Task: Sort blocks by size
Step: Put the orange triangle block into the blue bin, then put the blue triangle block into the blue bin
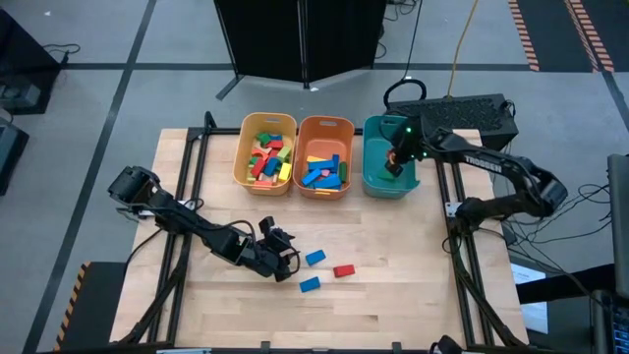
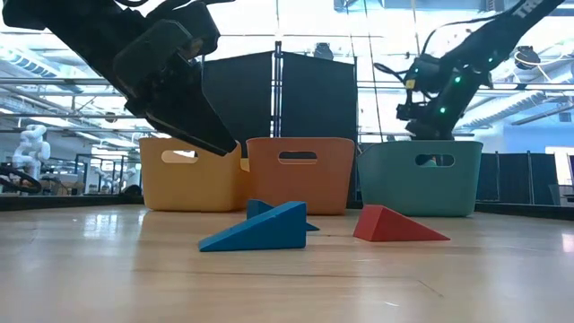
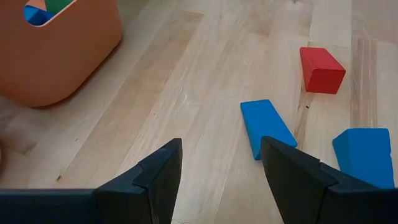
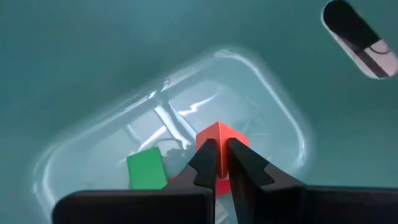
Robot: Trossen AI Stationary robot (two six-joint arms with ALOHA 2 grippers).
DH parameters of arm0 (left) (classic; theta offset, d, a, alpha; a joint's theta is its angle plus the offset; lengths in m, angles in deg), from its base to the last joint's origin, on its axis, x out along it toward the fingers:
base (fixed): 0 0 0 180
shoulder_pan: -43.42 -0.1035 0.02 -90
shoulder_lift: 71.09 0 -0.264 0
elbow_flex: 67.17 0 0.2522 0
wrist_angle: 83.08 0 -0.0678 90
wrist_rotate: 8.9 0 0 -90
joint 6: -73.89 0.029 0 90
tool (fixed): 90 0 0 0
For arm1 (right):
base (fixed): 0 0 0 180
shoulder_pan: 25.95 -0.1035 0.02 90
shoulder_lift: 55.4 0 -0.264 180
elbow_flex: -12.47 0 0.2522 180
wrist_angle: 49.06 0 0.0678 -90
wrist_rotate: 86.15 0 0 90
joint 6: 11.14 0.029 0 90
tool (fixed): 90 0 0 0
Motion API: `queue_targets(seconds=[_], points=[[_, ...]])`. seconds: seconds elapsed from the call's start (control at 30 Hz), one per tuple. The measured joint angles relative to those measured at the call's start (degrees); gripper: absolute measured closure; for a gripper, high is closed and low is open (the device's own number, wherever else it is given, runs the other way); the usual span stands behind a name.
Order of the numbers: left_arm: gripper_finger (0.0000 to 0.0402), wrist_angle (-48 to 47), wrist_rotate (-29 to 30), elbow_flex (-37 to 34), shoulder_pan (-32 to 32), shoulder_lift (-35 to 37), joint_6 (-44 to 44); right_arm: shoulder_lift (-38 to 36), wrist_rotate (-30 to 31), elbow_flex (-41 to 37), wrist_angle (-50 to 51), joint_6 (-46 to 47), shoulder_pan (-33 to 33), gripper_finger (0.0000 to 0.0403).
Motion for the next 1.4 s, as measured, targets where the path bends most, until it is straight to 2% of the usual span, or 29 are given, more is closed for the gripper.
queue_targets(seconds=[0.27, 0.57, 0.93, 1.13, 1.4], points=[[0.0183, -0.35, 0.02, 0.00, 0.00, 0.00, 0.00, 5.70, 0.10, 0.05, -2.52, 0.02, 0.02, 0.0383], [0.0183, -1.33, 0.04, 0.00, 0.00, 0.00, -0.02, 5.99, 0.36, -0.11, -2.30, 2.99, 0.04, 0.0335], [0.0183, -1.37, 0.04, 0.00, 0.00, 0.00, -0.33, 0.32, 0.28, -0.09, -0.95, 4.63, -0.07, 0.0263], [0.0183, -1.38, 0.07, 0.00, 0.04, 0.00, -0.36, -4.28, 0.24, -0.09, 0.40, 4.92, -2.54, 0.0255], [0.0183, -1.33, 0.07, 0.00, 0.04, 0.00, -0.37, -12.52, 0.20, -0.09, 0.14, 5.66, -9.51, 0.0255]])
